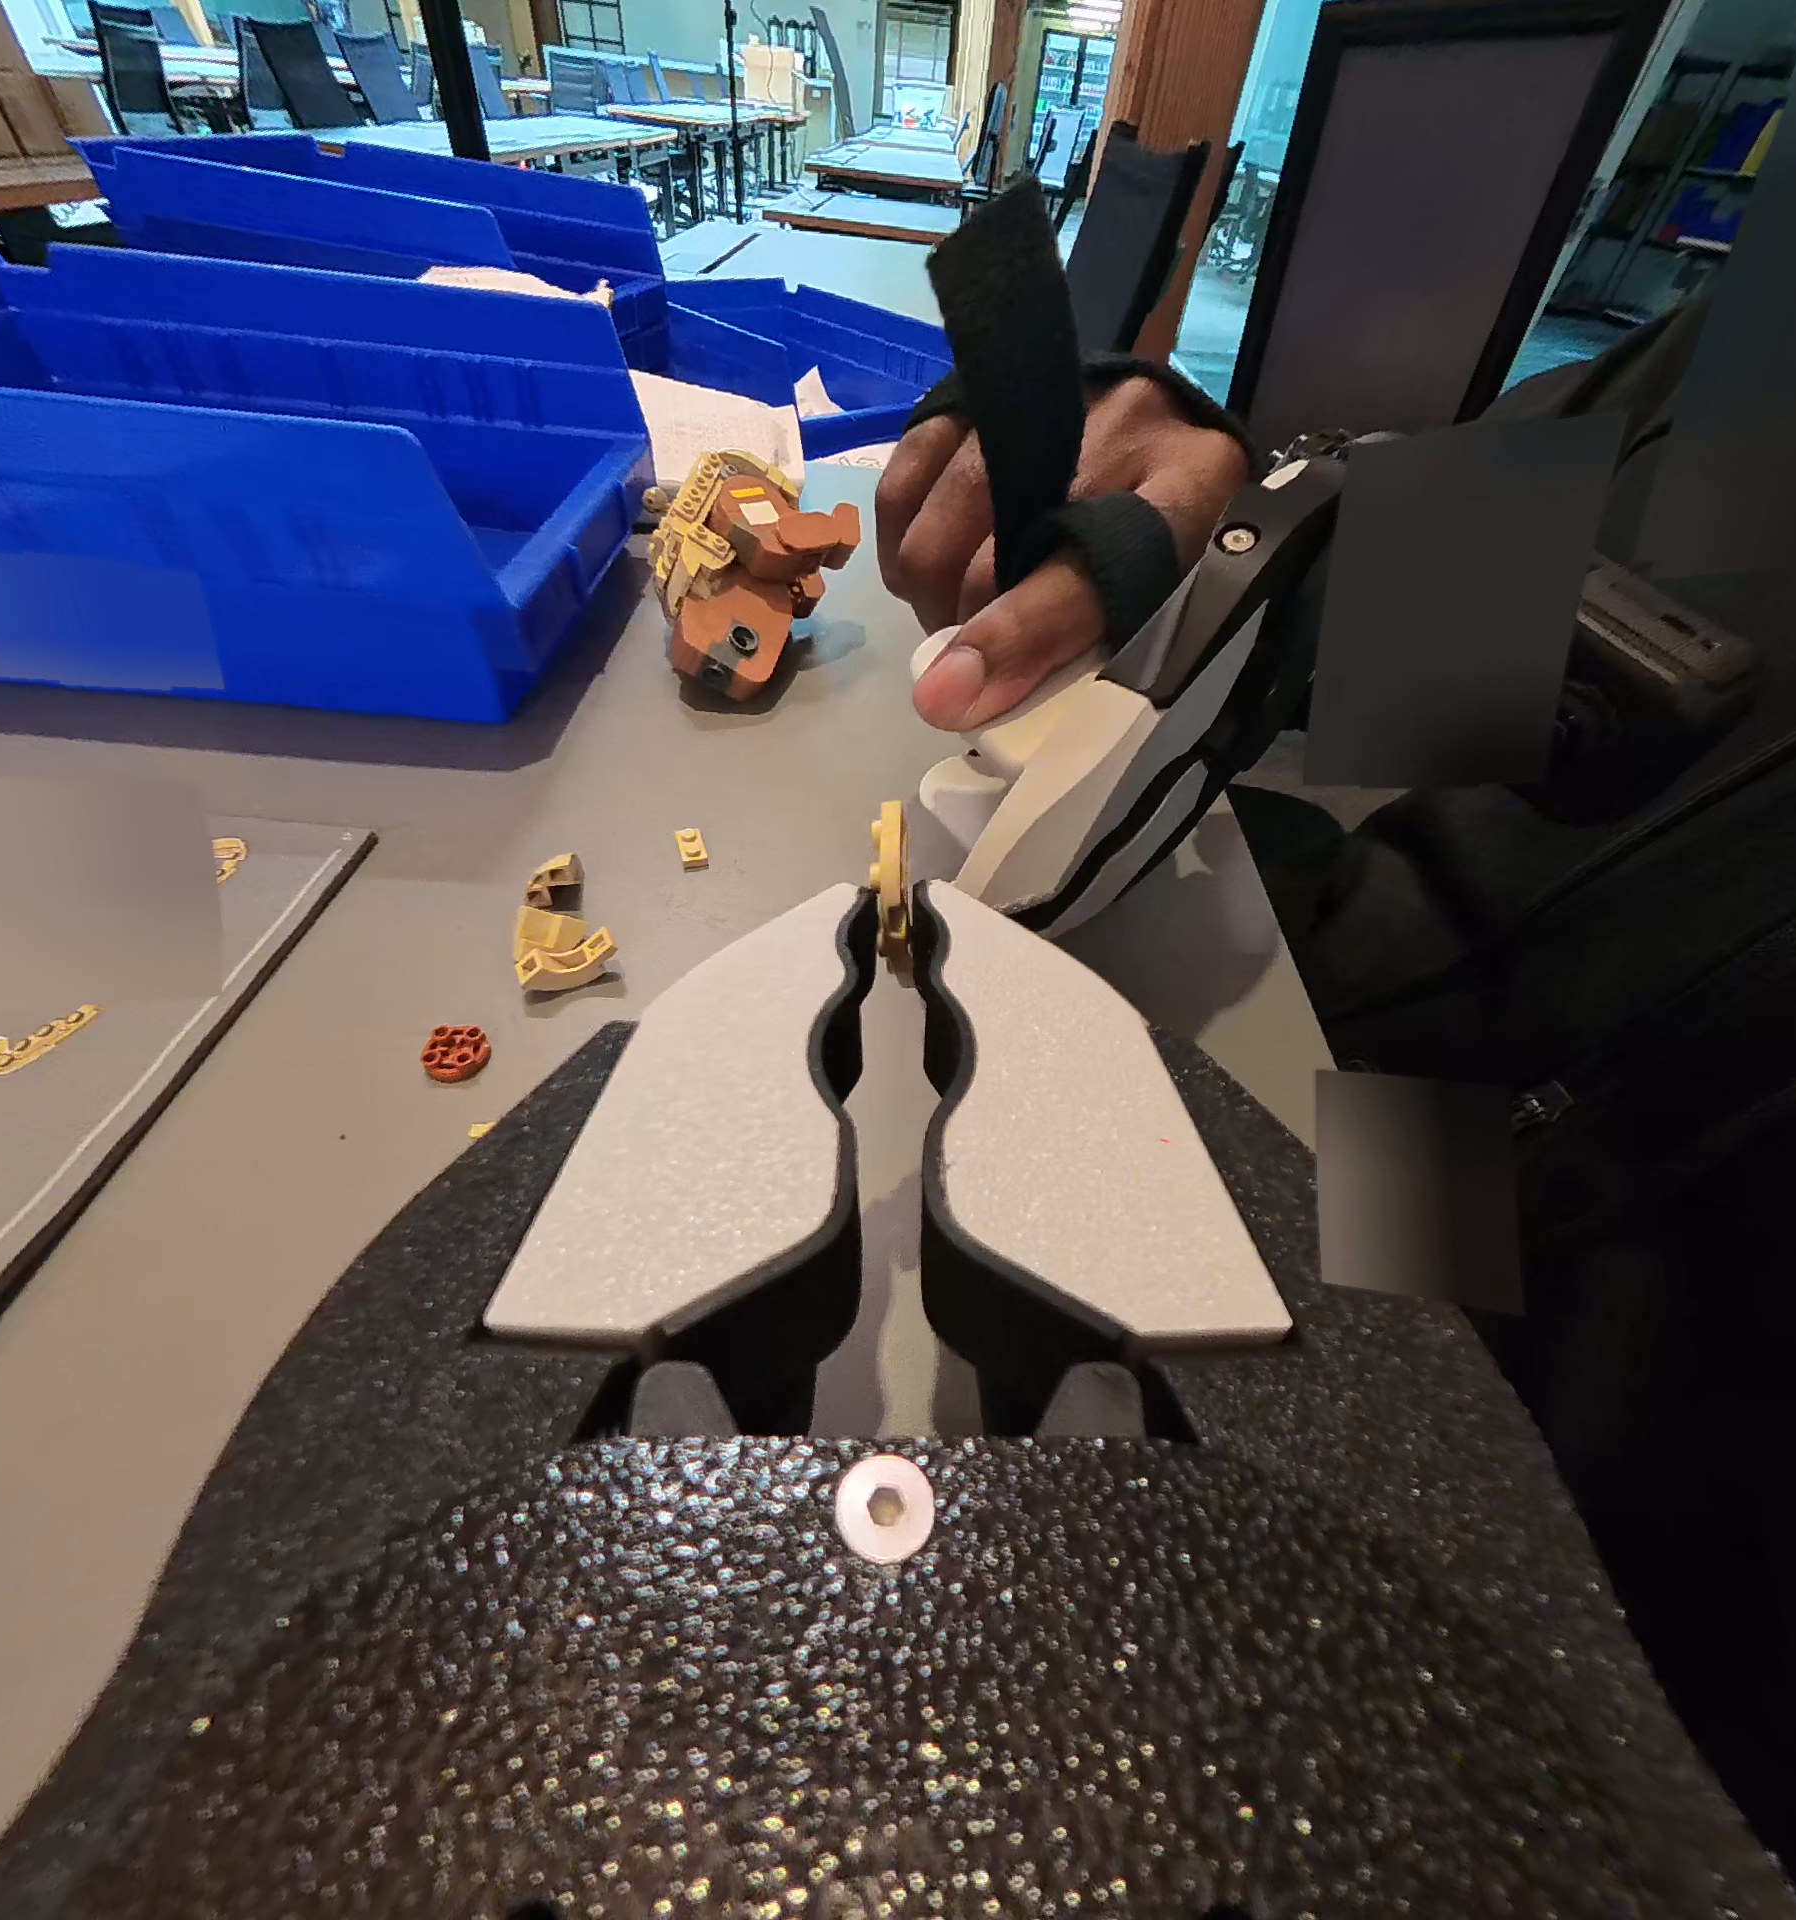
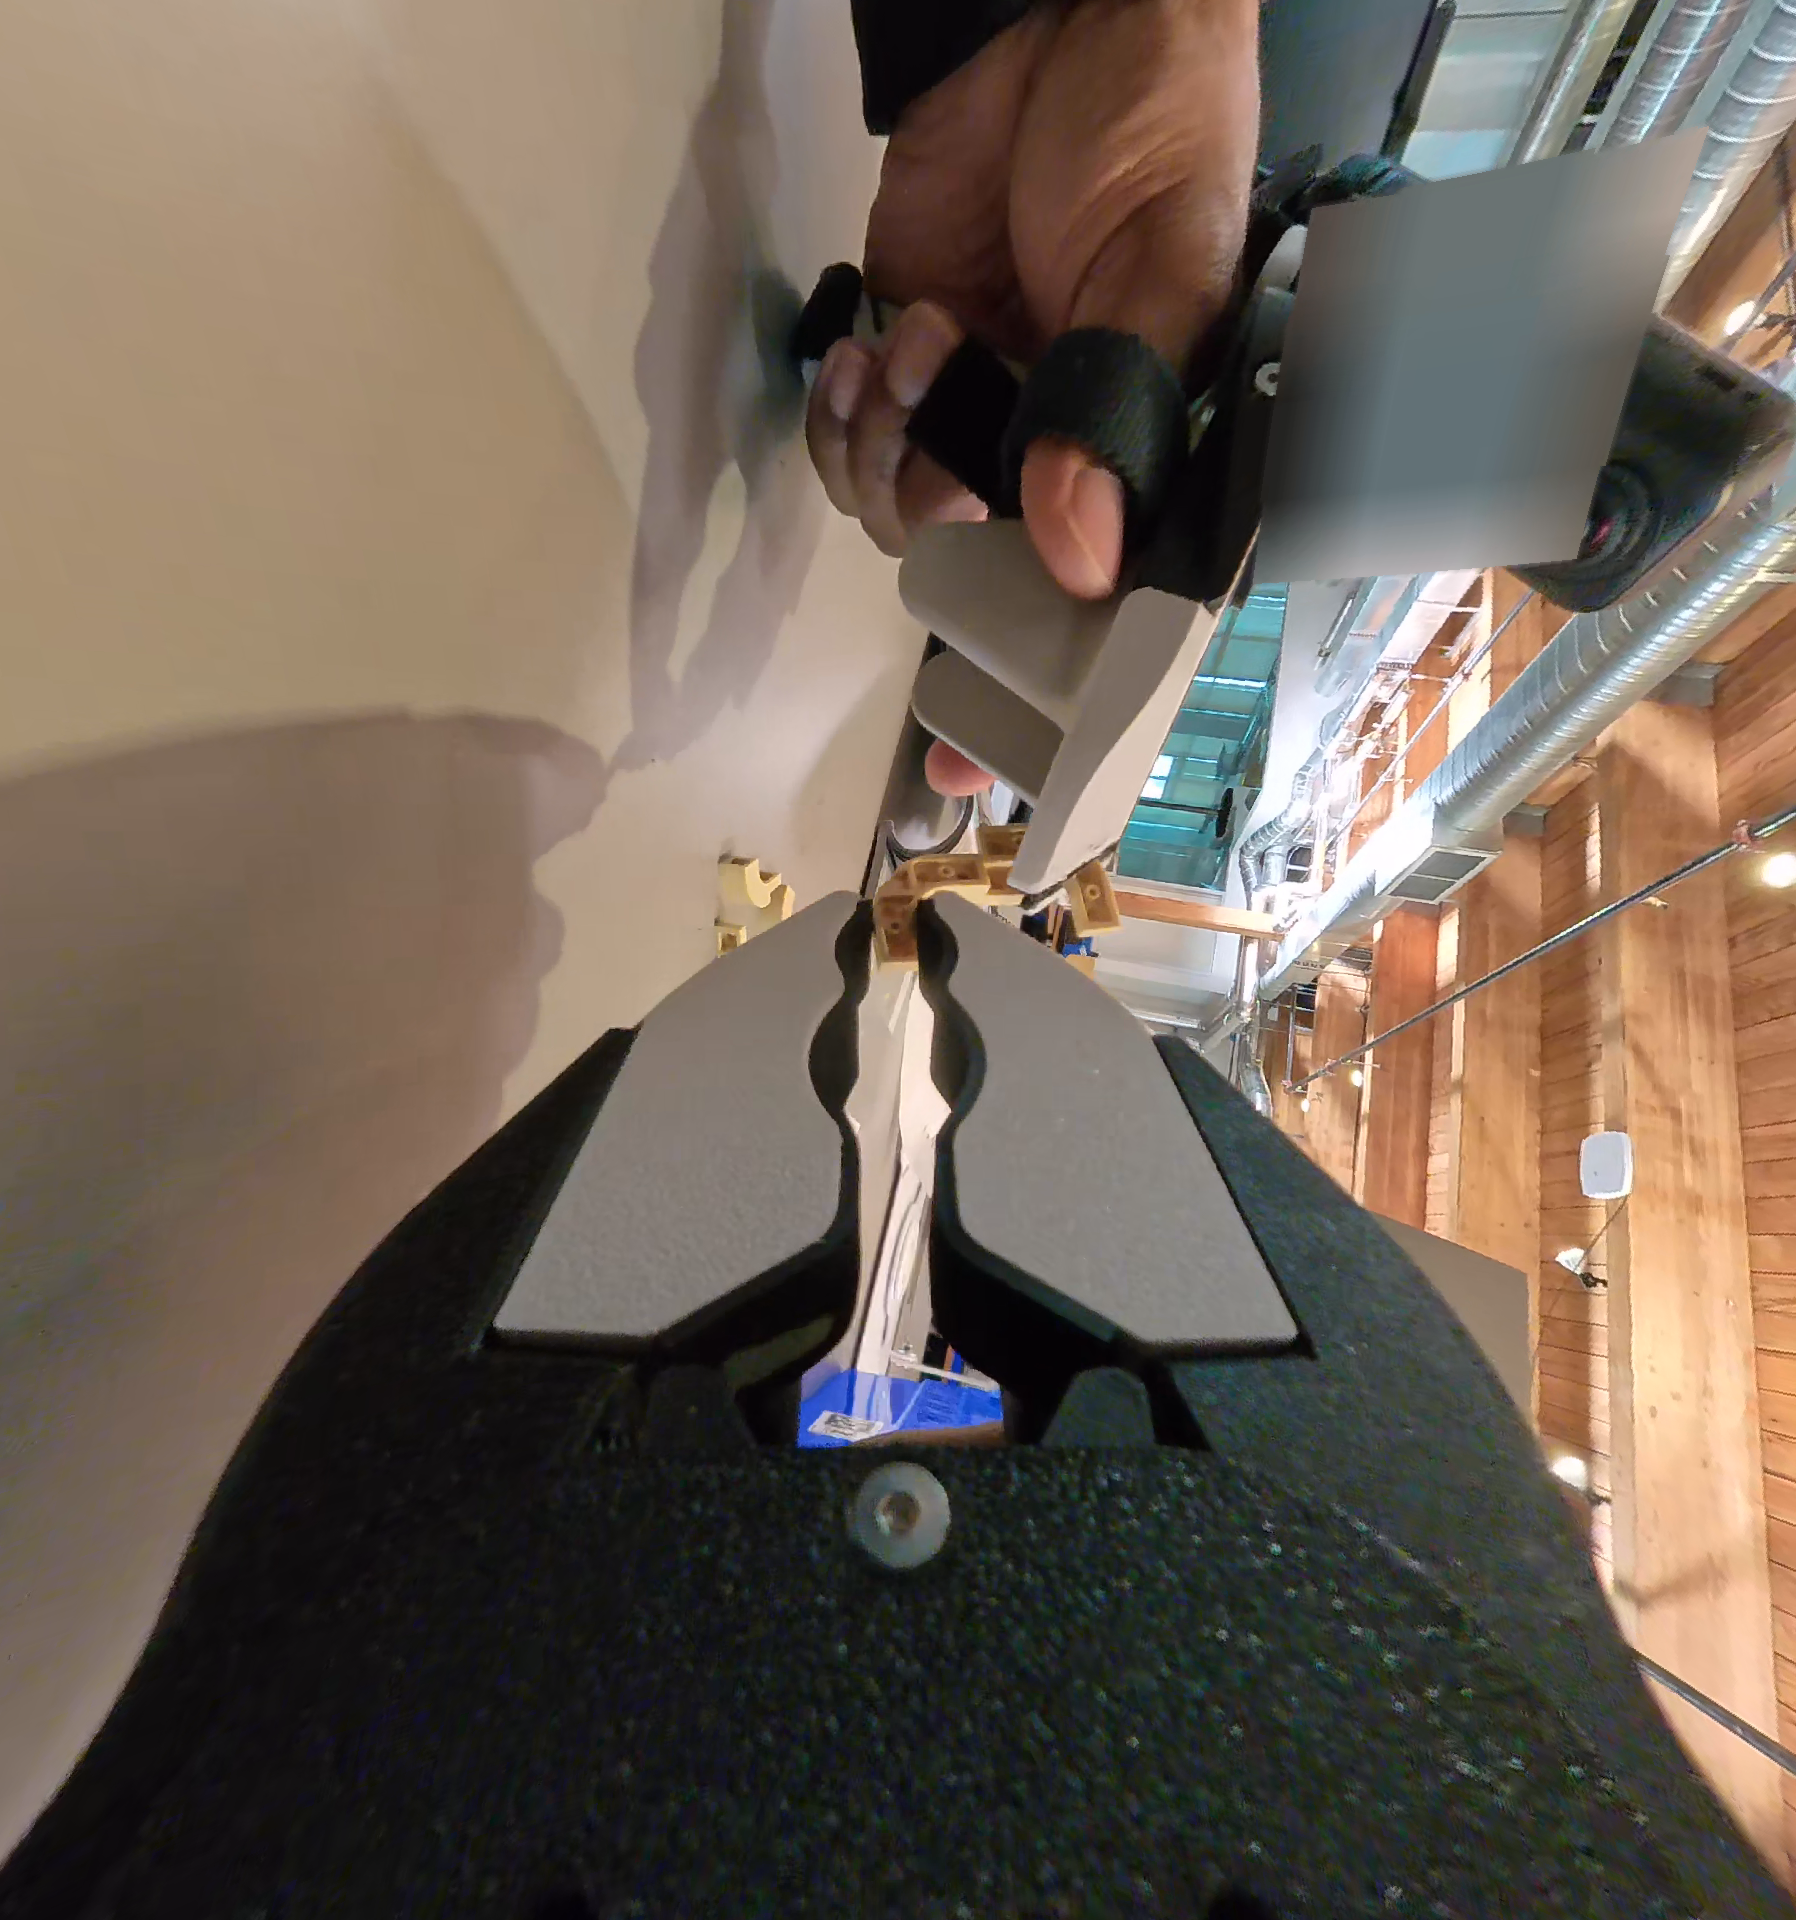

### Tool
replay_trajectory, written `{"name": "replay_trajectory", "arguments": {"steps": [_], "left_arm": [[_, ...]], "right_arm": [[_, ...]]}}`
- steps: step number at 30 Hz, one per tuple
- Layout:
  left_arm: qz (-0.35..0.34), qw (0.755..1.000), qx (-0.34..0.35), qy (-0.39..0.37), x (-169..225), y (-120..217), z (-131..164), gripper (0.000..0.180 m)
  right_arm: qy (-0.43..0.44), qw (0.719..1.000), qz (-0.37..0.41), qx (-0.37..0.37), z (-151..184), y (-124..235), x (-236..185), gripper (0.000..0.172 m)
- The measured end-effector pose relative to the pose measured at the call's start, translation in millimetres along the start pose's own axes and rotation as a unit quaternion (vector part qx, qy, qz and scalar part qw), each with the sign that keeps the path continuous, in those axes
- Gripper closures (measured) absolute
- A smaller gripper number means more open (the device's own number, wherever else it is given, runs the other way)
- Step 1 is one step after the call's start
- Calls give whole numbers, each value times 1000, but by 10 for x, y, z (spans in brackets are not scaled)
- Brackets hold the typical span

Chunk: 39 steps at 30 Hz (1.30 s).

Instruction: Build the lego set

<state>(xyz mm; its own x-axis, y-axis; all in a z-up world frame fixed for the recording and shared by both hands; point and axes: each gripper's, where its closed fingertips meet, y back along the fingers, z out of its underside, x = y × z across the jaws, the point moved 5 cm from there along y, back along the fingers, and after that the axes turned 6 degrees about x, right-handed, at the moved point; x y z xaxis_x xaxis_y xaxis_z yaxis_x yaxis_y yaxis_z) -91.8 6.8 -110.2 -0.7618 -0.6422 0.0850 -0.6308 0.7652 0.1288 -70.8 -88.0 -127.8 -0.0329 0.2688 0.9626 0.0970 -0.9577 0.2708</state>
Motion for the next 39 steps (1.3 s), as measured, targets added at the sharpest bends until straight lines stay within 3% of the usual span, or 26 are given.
{"name": "replay_trajectory", "arguments": {"steps": [18,22,25,27,30,36,37,39], "left_arm": [[25,998,19,56,-6,10,-35,176],[24,997,40,69,1,7,-72,176],[17,996,59,71,21,0,-114,176],[11,995,78,65,66,-13,-165,176],[-2,990,132,58,155,-43,-269,176],[8,957,289,9,463,-99,-591,176],[9,951,308,4,499,-119,-620,176],[13,955,296,9,530,-220,-574,176]], "right_arm": [[6,1000,20,16,-25,21,40,164],[-43,998,27,32,-1,60,96,163],[-131,989,34,52,38,121,186,156],[-219,973,45,60,87,193,275,142],[-343,929,86,106,112,401,415,135],[-550,797,113,222,96,652,497,132],[-563,785,99,240,54,639,467,133],[-563,785,90,242,24,619,462,133]]}}
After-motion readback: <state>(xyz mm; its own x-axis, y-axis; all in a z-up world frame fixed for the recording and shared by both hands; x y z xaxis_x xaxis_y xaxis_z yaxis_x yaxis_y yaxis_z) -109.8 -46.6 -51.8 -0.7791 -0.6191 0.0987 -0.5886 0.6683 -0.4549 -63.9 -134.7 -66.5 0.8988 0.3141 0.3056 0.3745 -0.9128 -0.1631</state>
